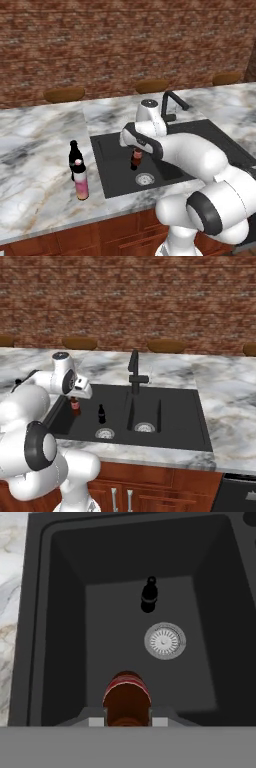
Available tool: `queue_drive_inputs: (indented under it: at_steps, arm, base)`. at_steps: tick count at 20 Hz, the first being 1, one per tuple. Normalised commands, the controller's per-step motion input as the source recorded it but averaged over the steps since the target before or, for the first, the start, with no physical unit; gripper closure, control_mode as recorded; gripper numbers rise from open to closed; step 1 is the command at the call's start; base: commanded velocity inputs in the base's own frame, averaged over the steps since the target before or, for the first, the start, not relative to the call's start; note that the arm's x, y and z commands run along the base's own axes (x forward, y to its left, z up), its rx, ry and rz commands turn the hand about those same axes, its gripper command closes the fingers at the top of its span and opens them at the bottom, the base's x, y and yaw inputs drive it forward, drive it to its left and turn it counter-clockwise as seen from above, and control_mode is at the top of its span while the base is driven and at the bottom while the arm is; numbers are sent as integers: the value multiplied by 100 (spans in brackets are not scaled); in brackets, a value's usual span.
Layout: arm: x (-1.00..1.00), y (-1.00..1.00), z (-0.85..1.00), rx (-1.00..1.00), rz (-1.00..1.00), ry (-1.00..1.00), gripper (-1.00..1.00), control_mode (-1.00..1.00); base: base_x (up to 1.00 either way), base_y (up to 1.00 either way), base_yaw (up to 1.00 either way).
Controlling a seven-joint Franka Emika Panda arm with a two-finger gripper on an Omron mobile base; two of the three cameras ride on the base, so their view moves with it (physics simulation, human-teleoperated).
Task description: Place the large bottle from the dining counter next to the other large bottle outside the sink, and place the small bottle from the dining counter next to the other small bottle inside the sink.
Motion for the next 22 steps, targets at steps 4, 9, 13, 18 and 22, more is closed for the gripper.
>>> queue_drive_inputs:
  at_steps: [4, 9, 13, 18, 22]
  arm:
    - [28, 0, -25, 0, 0, 0, 100, -100]
    - [37, 0, -13, 0, 0, 4, 100, -100]
    - [33, 0, -8, 0, 0, 4, 100, -100]
    - [20, 6, -8, 0, -1, 0, 100, -100]
    - [15, 8, -12, 0, 0, 0, 100, -100]
  base:
    - [0, 0, 0]
    - [0, 0, 0]
    - [0, 0, 0]
    - [0, 0, 0]
    - [0, 0, 0]
